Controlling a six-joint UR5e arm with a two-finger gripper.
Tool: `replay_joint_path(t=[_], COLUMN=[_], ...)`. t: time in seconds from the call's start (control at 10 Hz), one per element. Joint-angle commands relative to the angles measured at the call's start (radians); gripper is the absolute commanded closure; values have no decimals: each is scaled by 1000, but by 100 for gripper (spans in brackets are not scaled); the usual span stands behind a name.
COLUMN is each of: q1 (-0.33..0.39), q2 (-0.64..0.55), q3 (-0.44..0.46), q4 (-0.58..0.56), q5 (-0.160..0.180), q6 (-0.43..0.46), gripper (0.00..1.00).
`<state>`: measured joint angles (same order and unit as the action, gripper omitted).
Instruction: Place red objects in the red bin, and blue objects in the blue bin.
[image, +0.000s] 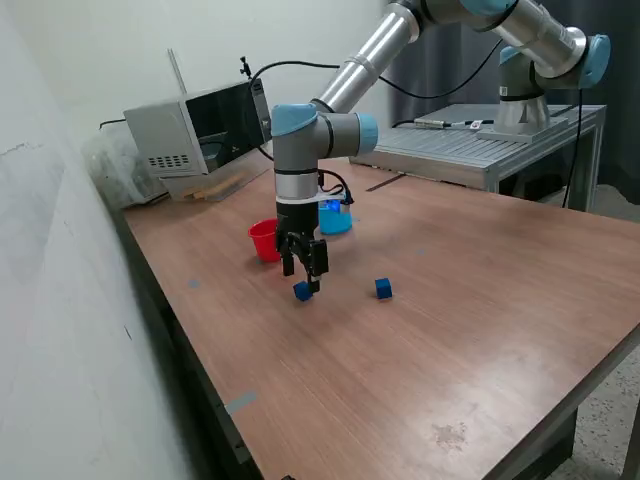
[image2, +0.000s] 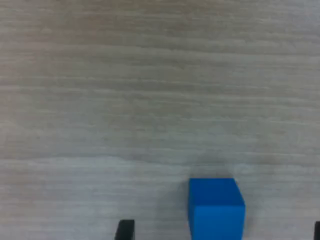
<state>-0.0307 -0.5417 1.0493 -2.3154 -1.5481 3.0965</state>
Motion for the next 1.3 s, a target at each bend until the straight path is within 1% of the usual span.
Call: replay_joint_path(t=[0.0, 0.4, 0.5, 0.6, 0.7, 1.1, 1.2], q1=[-3, -2, -3, -2, -2, -2, -3], q2=[0, 12, 12, 14, 14, 6, -24], q3=[6, -2, -5, -5, -3, -12, -3], q4=[-1, 1, -1, -1, 1, 1, 2], q5=[-10, -12, -12, -14, -33, -37, -38], q6=[1, 1, 1, 1, 2, 4, 4], gripper=[0, 0, 100, 100, 100, 100, 100])
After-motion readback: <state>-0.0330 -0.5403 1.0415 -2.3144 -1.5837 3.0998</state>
